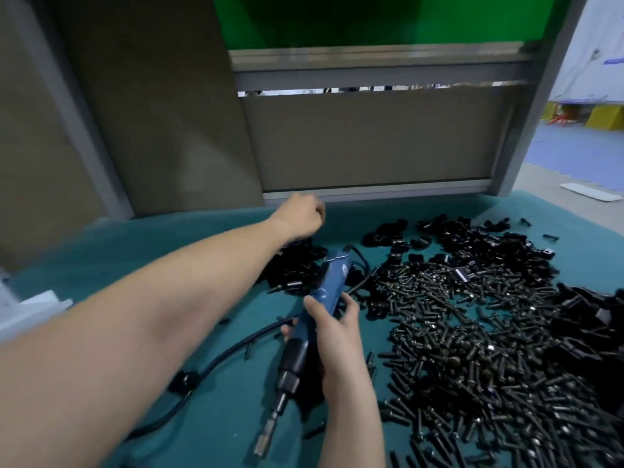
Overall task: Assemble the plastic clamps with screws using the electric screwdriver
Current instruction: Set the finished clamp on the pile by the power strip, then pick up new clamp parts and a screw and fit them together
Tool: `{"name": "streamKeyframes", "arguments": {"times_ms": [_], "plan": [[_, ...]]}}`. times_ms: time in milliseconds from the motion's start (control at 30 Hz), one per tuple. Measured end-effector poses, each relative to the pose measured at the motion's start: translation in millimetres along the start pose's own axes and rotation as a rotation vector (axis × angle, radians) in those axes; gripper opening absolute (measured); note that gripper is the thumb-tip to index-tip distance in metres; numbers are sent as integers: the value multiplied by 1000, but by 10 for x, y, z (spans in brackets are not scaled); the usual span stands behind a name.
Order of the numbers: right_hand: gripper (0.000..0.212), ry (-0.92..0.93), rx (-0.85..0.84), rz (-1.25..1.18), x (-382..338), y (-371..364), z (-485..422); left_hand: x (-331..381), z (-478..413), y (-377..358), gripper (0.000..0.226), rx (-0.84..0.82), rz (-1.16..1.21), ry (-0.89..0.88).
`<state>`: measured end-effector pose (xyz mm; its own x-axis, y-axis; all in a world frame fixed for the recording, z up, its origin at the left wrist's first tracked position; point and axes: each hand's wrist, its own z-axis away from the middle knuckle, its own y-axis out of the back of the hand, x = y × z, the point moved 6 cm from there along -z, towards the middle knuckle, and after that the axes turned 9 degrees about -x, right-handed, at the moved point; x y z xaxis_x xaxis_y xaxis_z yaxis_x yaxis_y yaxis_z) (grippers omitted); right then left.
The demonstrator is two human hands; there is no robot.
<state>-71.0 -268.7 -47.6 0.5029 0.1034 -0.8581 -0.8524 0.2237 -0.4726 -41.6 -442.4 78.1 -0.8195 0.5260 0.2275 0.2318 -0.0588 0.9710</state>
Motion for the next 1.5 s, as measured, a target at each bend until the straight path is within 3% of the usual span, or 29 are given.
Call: {"name": "streamKeyframes", "arguments": {"times_ms": [100,267,400,467,533,600,733,800,867,967,1033,1100,1167,1233,1333,1500], "plan": [[54,40,182,281,-101,47,105,-337,334,-73,27,-101,-219,-70],[55,92,427,617,-281,133,276,-564,679,-253,40,-204,-299,-139],[61,121,461,682,-256,-24,292,-490,879,-376,47,-102,-359,-170],[66,129,483,842,-231,-96,290,-443,944,-462,52,-82,-447,-159],[62,126,520,910,-274,-86,321,-407,991,-500,42,-37,-467,-126],[52,138,517,826,-383,-36,382,-379,1068,-469,35,-2,-400,-78],[38,403,308,732,-814,-245,553,-258,1446,-198,25,134,11,-90],[53,428,33,956,-1005,-591,625,-194,1734,-29,13,147,485,-131],[55,395,-248,1179,-1051,-904,753,-143,2082,26,22,118,1014,-102],[40,477,-497,1383,-940,-1117,1061,-117,2594,-138,36,145,1424,73],[28,513,-497,1444,-773,-1044,1229,-109,2886,-344,34,124,1541,176],[22,539,-382,1444,-649,-871,1345,-90,3083,-559,19,81,1798,202],[22,497,-324,1217,-574,-696,1406,-123,3183,-673,30,77,2076,198],[27,461,-325,1085,-473,-576,1438,-183,3222,-725,38,78,2144,214],[34,536,-358,1207,-360,-587,1528,-189,3239,-726,33,85,2087,204],[19,583,-298,1117,-350,-487,1551,-91,3283,-770,50,46,1849,124]]}}
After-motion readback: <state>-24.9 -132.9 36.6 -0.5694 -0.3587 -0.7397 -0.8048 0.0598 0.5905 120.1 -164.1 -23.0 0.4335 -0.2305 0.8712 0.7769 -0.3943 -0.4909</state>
